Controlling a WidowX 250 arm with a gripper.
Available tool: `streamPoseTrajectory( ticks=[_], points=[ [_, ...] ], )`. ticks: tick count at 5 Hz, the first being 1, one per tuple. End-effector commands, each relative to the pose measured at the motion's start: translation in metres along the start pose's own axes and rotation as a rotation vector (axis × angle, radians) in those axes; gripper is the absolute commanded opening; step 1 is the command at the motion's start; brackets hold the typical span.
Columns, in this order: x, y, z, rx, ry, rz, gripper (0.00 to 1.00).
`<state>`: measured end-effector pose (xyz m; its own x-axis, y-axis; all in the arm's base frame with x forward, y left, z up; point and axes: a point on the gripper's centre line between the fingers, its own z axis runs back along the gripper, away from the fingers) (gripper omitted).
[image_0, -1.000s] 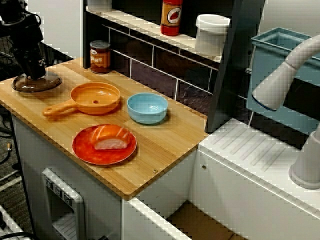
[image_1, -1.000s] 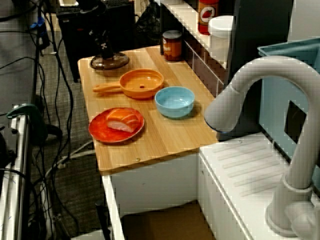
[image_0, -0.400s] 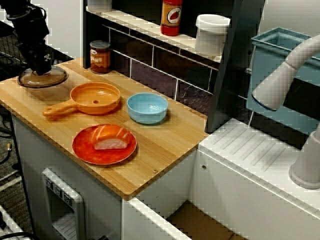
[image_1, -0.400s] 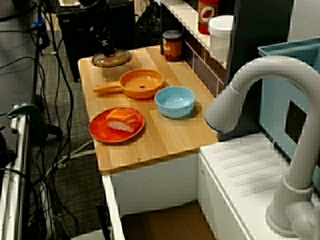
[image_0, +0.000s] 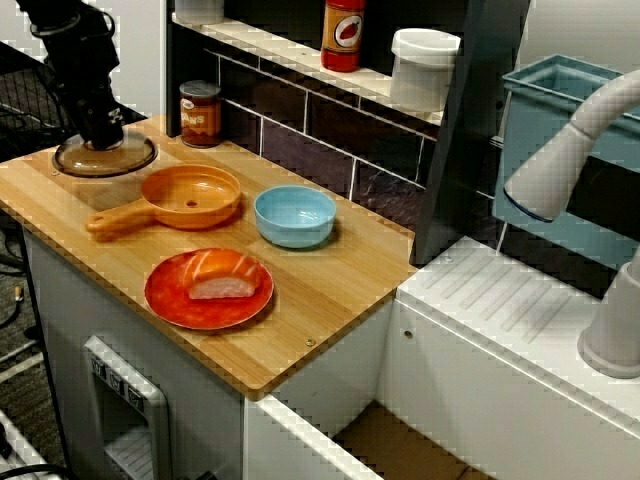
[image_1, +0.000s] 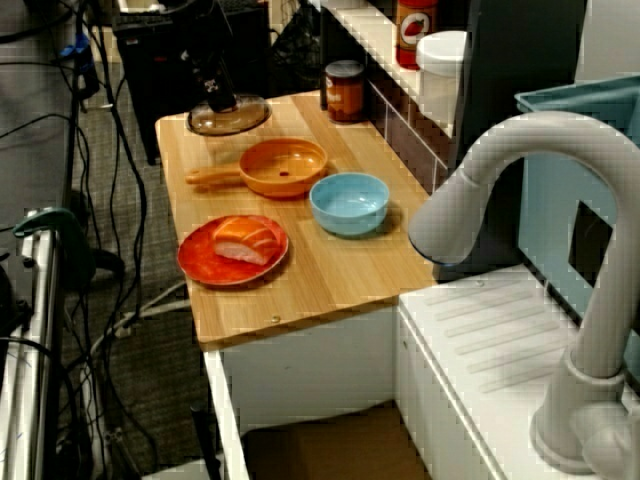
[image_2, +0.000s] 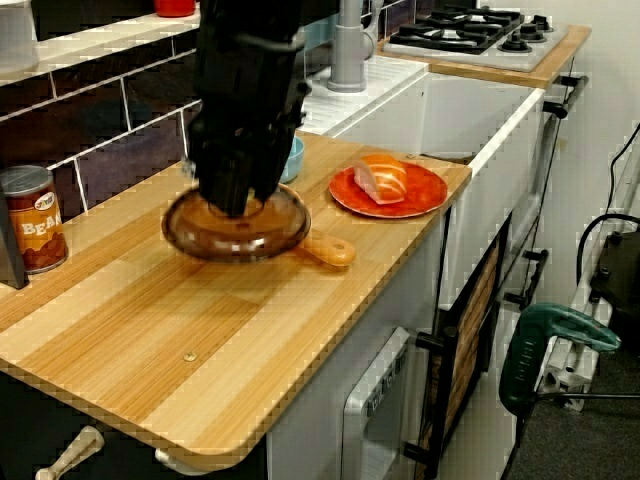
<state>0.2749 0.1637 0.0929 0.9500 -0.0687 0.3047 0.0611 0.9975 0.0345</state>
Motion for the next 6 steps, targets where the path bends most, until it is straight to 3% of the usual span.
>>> streamPoseTrajectory(
  ticks=[1,2,3,4,6],
  points=[
    [0.004,-0.027,0.016,0.028,-0.047,-0.031,0.0],
    [0.008,-0.039,0.017,0.021,-0.046,-0.051,0.0],
    [0.012,-0.053,0.015,0.013,-0.076,-0.077,0.0],
    [0.016,-0.061,0.009,0.018,-0.068,-0.095,0.0],
    [0.024,-0.06,0.005,0.023,-0.053,-0.099,0.0]
  ],
)
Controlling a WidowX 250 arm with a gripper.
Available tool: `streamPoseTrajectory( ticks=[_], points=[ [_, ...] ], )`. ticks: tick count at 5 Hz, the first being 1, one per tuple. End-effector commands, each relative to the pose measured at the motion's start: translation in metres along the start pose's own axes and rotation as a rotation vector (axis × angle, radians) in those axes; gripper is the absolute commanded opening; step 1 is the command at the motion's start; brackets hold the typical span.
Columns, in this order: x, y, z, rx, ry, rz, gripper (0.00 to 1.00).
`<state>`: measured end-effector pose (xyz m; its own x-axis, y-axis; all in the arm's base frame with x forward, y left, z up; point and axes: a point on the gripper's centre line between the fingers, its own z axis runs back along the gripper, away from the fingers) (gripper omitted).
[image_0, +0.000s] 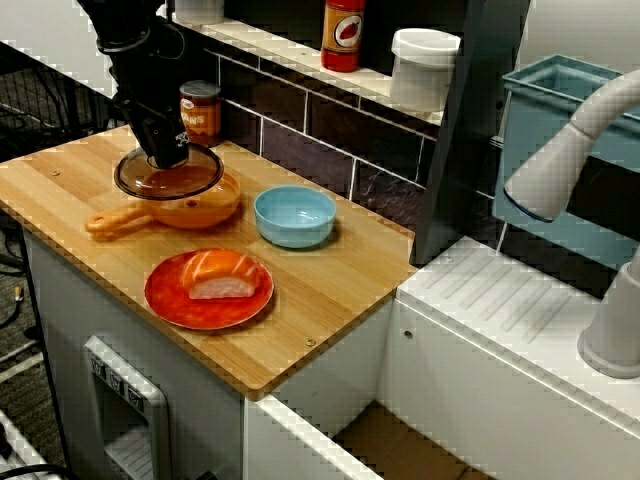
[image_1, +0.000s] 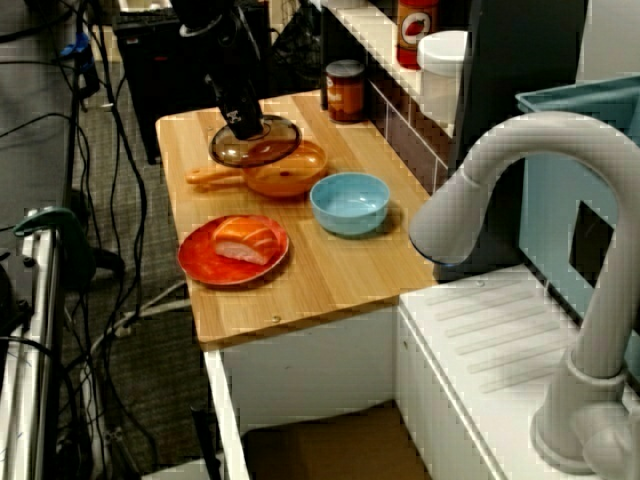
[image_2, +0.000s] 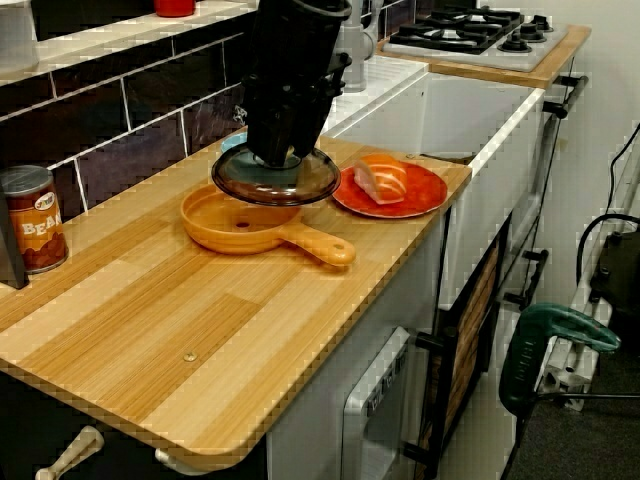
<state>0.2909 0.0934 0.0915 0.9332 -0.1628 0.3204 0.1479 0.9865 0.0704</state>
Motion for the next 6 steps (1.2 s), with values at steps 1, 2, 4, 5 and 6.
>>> streamPoseTrajectory(
  ticks=[1,2,4,5,6],
  points=[
    [0.005,0.012,0.008,0.025,-0.029,-0.001,0.0],
    [0.008,0.013,0.002,0.035,-0.022,0.001,0.0],
    [0.013,0.015,-0.01,0.056,-0.008,0.007,0.0],
    [0.016,0.016,-0.014,0.06,0.0,0.011,0.0],
    [0.016,0.017,-0.016,0.061,0.006,0.014,0.0]
  ],
)
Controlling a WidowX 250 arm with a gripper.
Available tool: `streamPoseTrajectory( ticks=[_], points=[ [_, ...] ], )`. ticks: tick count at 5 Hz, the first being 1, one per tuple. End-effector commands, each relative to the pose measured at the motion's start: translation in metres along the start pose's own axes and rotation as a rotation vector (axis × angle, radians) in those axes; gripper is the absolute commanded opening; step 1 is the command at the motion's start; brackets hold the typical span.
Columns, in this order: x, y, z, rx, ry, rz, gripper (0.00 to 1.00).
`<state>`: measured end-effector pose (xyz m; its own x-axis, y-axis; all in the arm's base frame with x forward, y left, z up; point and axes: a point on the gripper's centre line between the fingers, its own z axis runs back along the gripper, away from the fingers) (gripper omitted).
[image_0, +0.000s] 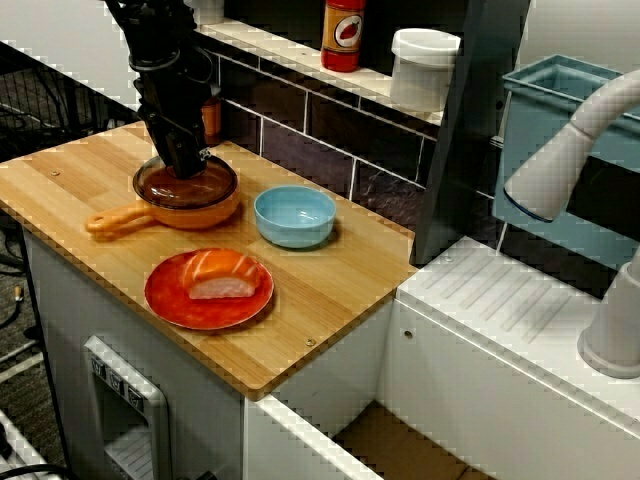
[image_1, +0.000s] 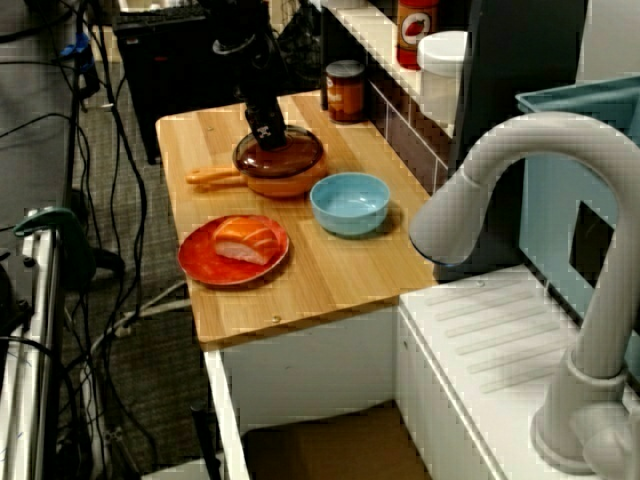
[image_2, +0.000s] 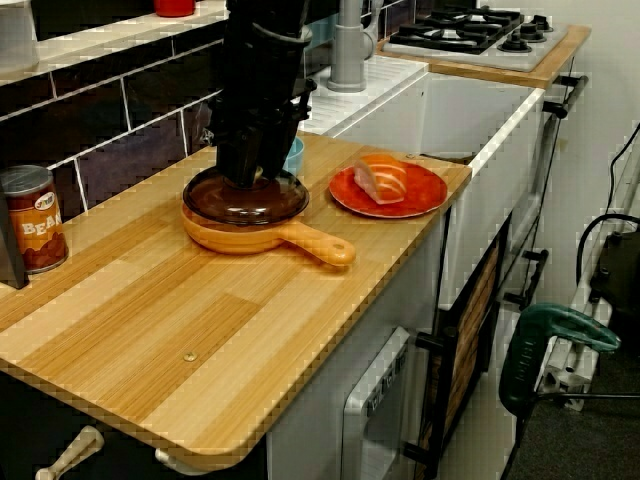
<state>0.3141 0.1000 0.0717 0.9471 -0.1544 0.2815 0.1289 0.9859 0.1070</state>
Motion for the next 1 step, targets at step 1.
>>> streamPoseTrajectory(
  ticks=[1],
  points=[
    [0.0018,0.0085,0.0107,0.02,-0.034,0.008,0.0]
  ],
)
